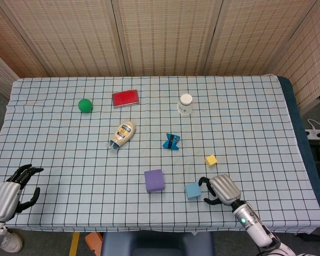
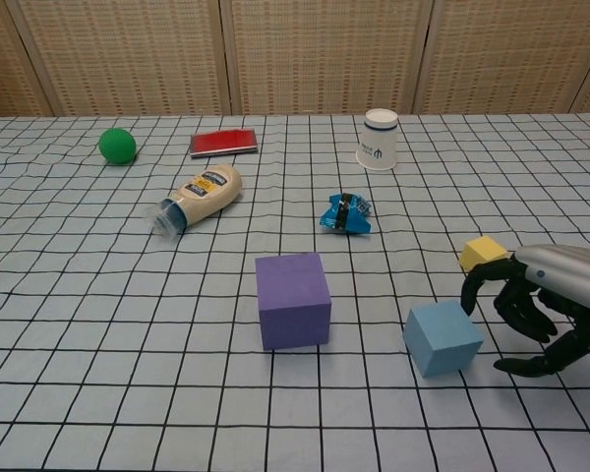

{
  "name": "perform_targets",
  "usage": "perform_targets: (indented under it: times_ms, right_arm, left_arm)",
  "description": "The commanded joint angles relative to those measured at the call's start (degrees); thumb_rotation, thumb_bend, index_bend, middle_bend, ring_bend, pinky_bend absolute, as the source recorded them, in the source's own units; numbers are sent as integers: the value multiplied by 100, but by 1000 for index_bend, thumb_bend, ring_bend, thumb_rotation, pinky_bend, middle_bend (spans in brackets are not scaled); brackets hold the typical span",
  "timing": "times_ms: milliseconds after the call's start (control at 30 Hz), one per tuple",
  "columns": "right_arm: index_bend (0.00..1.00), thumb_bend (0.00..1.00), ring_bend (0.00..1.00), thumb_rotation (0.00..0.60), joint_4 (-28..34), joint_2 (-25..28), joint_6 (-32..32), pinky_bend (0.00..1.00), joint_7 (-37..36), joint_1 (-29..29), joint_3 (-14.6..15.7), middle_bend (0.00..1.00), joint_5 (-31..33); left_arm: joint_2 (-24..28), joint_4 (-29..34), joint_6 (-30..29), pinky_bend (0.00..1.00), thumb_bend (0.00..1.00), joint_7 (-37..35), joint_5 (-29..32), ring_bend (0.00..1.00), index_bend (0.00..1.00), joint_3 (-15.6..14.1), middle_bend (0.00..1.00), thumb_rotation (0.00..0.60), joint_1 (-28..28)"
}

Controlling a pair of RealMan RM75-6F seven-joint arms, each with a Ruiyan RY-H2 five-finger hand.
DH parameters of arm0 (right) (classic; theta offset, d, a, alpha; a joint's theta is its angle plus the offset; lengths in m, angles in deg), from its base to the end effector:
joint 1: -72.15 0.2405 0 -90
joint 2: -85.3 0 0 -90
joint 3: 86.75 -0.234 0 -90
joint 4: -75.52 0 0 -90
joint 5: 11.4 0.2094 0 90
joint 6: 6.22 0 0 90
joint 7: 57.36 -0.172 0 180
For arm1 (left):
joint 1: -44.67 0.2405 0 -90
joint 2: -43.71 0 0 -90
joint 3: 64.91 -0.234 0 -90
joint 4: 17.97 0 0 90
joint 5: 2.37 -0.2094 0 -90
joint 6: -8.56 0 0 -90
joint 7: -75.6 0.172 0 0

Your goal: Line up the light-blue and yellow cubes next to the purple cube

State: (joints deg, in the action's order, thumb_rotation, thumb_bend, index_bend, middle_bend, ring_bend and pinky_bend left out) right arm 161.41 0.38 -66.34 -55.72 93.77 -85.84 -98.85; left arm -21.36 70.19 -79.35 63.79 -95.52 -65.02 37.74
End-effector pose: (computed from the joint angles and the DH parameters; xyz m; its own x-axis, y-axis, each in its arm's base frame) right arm -0.2136 -0.2399 -0.0313 0.3227 -0.4233 0.8466 -0.9239 -0.3353 0.1845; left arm -0.2782 0.2063 0.1420 0.2638 0.0171 0.9644 0.9525 -0.1621 -0.2577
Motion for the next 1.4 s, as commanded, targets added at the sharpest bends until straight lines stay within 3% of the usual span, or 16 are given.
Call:
perform_targets:
  times_ms: [33, 800, 1267, 1400]
  right_arm:
    - [442, 98, 731, 600, -93, -97, -57, 1000, -86, -4, -1, 806, 3]
    - [602, 97, 770, 600, -651, -509, -422, 1000, -562, -73, -21, 839, 11]
    - [312, 97, 770, 600, -631, -510, -611, 1000, -669, -87, 102, 839, -228]
    - [273, 98, 772, 600, -580, -573, -566, 1000, -755, -80, 123, 840, -204]
  left_arm:
    - [1, -2, 7, 392, 500, -8, 5, 138, 253, 0, 272, 600, -1]
    - [22, 32, 64, 393, 499, -26, -56, 138, 253, -67, 272, 600, -13]
    - [24, 35, 82, 393, 499, -33, -78, 138, 253, -94, 272, 600, -14]
    - [25, 38, 89, 394, 500, -30, -87, 138, 253, -104, 272, 600, -15]
